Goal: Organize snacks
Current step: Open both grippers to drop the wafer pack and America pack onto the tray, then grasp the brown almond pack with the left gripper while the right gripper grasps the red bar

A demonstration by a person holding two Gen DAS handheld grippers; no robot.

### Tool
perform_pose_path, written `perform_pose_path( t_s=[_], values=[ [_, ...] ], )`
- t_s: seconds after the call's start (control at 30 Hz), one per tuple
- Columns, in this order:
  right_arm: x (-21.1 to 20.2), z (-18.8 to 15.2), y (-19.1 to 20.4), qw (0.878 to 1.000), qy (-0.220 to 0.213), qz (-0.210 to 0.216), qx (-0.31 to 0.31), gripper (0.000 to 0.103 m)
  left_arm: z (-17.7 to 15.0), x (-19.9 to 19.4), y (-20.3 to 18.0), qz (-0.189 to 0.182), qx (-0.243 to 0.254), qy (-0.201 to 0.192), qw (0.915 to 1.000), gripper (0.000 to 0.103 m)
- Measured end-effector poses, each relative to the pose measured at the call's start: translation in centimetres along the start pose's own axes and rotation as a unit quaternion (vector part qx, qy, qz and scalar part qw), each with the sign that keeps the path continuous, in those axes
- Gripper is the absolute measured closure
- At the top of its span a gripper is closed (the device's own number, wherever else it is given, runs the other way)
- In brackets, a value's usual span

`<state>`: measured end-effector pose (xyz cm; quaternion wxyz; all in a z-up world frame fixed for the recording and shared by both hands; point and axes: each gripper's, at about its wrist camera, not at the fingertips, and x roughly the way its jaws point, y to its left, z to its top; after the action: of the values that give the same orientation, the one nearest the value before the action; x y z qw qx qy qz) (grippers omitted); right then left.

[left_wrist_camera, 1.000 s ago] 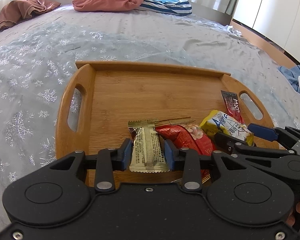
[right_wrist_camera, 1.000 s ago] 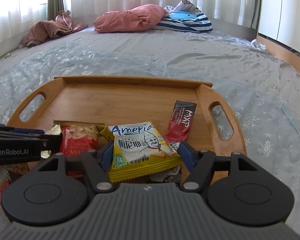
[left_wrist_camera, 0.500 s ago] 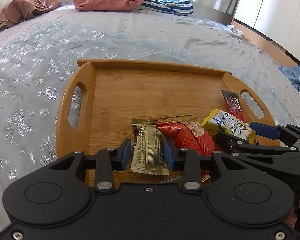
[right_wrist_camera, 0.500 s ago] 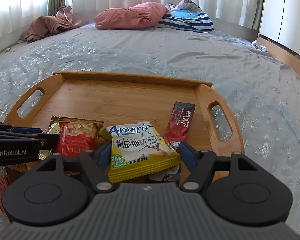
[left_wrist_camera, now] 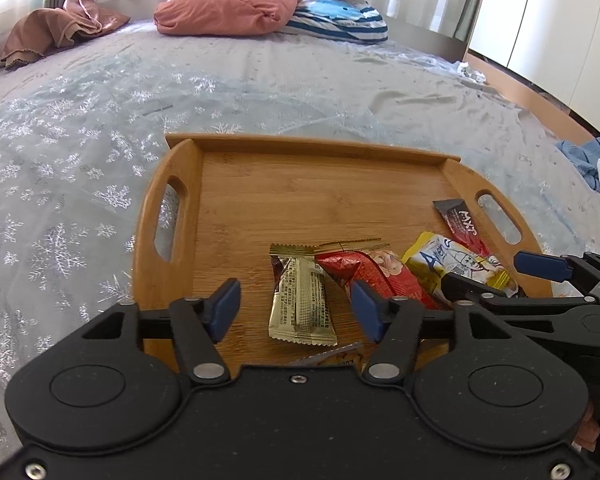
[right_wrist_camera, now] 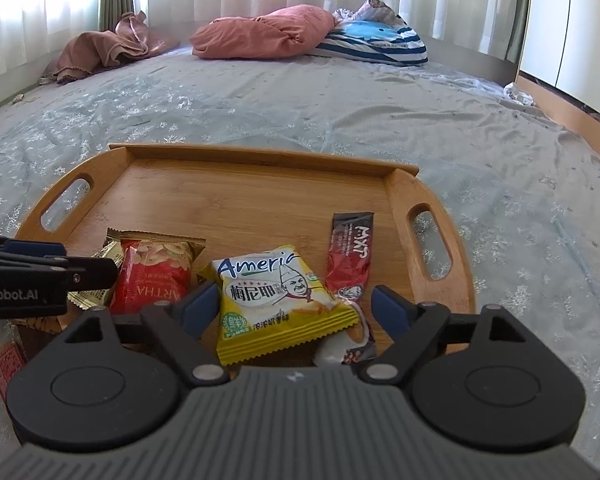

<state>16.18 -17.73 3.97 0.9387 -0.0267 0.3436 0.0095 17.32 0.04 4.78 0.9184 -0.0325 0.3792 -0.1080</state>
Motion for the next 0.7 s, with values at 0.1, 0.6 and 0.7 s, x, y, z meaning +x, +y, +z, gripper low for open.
perform_pose_path(
  t_s=[0.1,0.6,0.7],
  values=[
    [-0.9,0.0,-0.3,1.0,-0.007,0.001,-0.004,0.01,-0.2,-1.1,-0.1,0.0,0.001,-0.011,0.9999,0.032],
    [-5.4,-2.2,-2.5,0.999,-0.034,0.012,0.018,0.006,-3.8,-5.8,-0.5,-0.001,-0.024,-0.045,0.9987,0.019],
    [-6.3,-3.1,-2.8,0.999,-0.039,0.01,0.018,0.006,-4.8,-6.2,-0.2,-0.012,-0.035,-0.037,0.9986,0.019]
  ],
)
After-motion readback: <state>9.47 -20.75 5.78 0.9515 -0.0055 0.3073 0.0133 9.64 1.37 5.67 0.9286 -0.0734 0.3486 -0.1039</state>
